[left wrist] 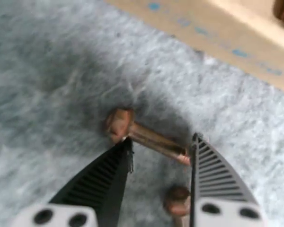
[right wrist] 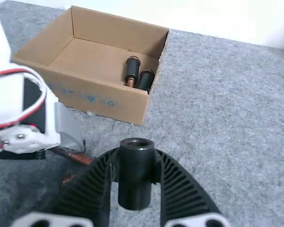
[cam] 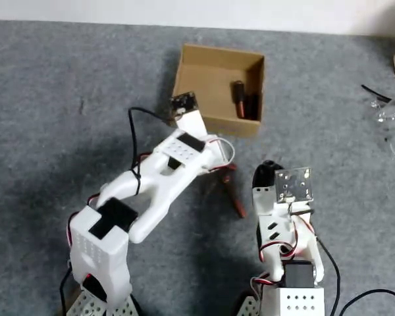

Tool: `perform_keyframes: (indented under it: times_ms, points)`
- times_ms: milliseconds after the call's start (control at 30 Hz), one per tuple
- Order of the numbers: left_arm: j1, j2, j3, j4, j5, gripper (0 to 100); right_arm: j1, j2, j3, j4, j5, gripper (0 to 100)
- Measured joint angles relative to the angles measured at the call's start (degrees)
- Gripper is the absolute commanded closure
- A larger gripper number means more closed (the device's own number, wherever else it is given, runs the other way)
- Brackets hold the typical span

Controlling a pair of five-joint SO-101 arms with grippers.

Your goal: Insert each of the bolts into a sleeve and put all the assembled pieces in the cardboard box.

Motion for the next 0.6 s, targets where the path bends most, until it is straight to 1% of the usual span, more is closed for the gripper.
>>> perform_keyframes:
  times_ms: [167, 333, 400, 600]
  points:
    - [0.0, 2.11, -0.44, -0.09, 0.18, 80, 0.0, 0.0, 0.0, 0.0, 0.0, 99.5]
    - [-1.58, 3.78, -2.02, 0.26, 0.18, 81, 0.0, 0.0, 0.0, 0.0, 0.0, 99.5]
    - [-1.85, 3.87, -2.55, 1.14, 0.18, 81, 0.0, 0.0, 0.0, 0.0, 0.0, 99.5]
    - [-1.85, 4.57, -6.24, 7.38, 0.26, 81, 0.0, 0.0, 0.0, 0.0, 0.0, 99.5]
